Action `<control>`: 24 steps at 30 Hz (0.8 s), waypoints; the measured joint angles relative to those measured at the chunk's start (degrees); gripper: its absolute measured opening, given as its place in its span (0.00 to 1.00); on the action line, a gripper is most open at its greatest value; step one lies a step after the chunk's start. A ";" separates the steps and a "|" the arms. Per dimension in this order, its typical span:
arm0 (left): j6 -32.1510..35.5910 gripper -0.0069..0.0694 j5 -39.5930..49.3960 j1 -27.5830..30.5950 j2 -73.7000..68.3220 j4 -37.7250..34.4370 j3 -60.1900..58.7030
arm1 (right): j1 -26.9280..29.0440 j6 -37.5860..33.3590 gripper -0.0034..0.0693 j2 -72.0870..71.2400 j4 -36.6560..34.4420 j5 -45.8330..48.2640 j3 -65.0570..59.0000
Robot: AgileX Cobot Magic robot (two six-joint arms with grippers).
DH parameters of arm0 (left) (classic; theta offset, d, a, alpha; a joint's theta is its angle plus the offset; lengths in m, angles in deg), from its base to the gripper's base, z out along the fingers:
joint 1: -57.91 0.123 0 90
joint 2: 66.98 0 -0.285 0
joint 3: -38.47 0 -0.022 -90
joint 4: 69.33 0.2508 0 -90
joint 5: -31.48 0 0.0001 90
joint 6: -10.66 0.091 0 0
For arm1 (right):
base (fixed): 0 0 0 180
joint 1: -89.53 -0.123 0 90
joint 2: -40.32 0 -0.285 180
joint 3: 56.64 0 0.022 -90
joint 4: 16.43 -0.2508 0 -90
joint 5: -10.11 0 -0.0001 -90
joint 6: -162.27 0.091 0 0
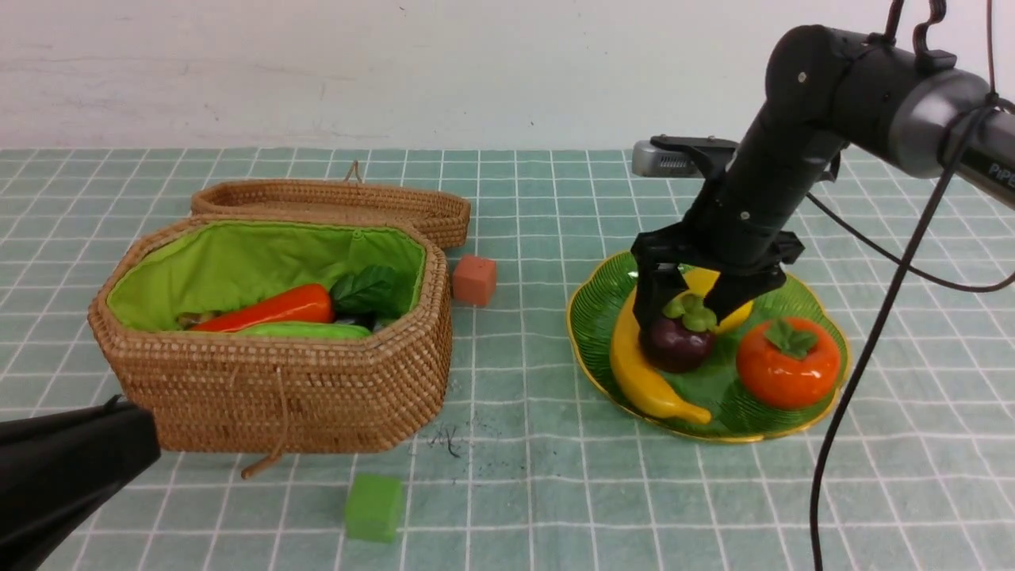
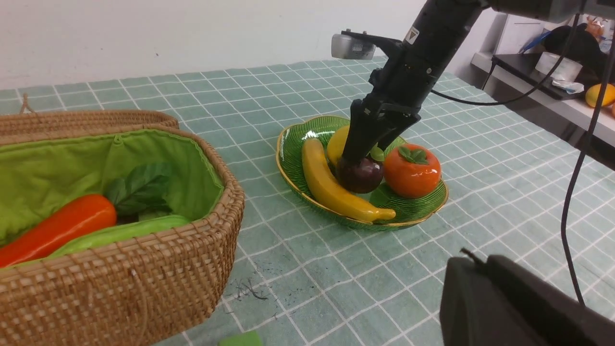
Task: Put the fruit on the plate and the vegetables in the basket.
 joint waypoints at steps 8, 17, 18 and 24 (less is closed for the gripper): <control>0.00 0.12 0.00 0.00 0.00 0.16 0.00 | 0.00 -0.38 0.66 -0.42 3.77 0.00 0.22; 0.00 0.12 0.00 0.00 0.00 0.63 0.00 | 0.00 2.24 0.34 -11.68 6.01 0.00 -1.01; 0.00 0.12 0.00 0.00 0.00 0.94 0.00 | 0.00 2.37 0.31 -14.43 6.01 0.00 -2.21; -0.17 0.07 0.06 0.00 3.55 2.33 -1.63 | 0.00 2.39 0.26 -32.00 6.01 0.35 -15.68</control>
